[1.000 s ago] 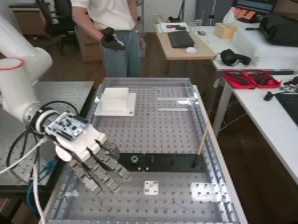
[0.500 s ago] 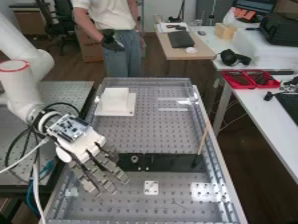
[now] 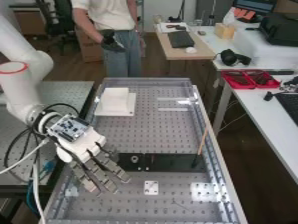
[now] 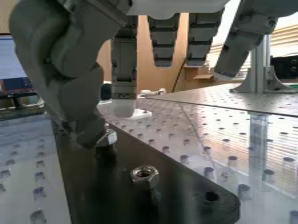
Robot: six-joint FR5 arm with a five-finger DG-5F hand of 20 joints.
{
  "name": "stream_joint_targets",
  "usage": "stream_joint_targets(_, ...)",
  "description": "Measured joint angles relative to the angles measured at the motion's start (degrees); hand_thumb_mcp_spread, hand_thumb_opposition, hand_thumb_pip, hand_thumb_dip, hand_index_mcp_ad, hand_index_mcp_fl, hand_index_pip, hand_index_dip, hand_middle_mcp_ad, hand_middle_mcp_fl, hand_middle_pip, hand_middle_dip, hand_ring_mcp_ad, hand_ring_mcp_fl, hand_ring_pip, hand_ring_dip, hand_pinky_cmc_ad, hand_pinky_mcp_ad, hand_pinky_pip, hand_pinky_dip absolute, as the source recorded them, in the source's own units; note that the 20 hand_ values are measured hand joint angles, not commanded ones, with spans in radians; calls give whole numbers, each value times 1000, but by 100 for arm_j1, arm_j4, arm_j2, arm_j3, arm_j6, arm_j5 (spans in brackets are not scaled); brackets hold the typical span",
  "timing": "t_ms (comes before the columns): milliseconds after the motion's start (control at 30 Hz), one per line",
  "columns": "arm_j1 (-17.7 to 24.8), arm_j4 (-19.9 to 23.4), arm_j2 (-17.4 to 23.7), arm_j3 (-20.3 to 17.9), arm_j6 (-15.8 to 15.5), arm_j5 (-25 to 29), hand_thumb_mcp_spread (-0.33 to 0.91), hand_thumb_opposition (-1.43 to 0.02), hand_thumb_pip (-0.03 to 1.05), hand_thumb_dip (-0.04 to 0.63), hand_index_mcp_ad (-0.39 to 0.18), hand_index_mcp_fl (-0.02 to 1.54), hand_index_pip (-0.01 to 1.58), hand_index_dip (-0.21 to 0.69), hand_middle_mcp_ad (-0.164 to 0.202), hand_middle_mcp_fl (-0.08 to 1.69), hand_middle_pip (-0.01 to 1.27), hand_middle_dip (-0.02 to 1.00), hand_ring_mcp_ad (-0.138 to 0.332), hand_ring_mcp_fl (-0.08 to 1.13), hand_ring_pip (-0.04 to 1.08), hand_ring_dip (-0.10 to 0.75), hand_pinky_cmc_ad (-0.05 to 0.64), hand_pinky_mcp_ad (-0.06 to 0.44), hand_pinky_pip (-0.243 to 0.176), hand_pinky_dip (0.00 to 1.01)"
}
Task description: Grab the larger nut and place it in the white container
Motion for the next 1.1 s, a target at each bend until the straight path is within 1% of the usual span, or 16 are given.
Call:
stream_joint_targets(367, -20, 16, -50, 17, -16, -95, 328, -874, 702, 220, -105, 3, 1553, 176, 91, 10, 126, 173, 164, 0, 168, 47, 314, 248, -105, 552)
stream_joint_targets(400, -20, 8, -55, 19, -20, -100, 328, -874, 700, 220, -105, 3, 1559, 188, 91, 12, 126, 173, 164, 0, 168, 47, 314, 248, -105, 552)
stream_joint_targets(567, -16, -19, -72, 19, -37, -112, 328, -874, 698, 220, -105, 3, 1553, 187, 91, 10, 126, 173, 164, 0, 168, 47, 314, 248, -105, 552)
stream_joint_targets(600, -17, -13, -72, 19, -47, -116, 328, -874, 698, 223, -105, 3, 1559, 202, 91, 10, 126, 173, 164, 0, 168, 47, 314, 248, -105, 552)
stream_joint_targets(667, -17, -1, -71, 15, -60, -120, 328, -874, 696, 223, -105, 3, 1559, 202, 91, 10, 126, 173, 164, 0, 168, 47, 314, 248, -105, 552)
stream_joint_targets(800, -19, 25, -71, 5, -77, -115, 358, -873, 684, 220, -105, 3, 1559, 202, 91, 10, 126, 173, 164, 0, 161, 47, 314, 248, -105, 552)
stream_joint_targets(1033, -16, 49, -66, -7, -90, -94, 354, -873, 682, 220, -105, 3, 1559, 204, 91, 10, 126, 173, 164, 0, 161, 47, 314, 248, -105, 541)
stream_joint_targets(1100, -15, 75, -65, -14, -109, -93, 374, -873, 682, 220, -105, 3, 1559, 204, 91, 10, 126, 173, 164, 0, 157, 47, 314, 248, -105, 545)
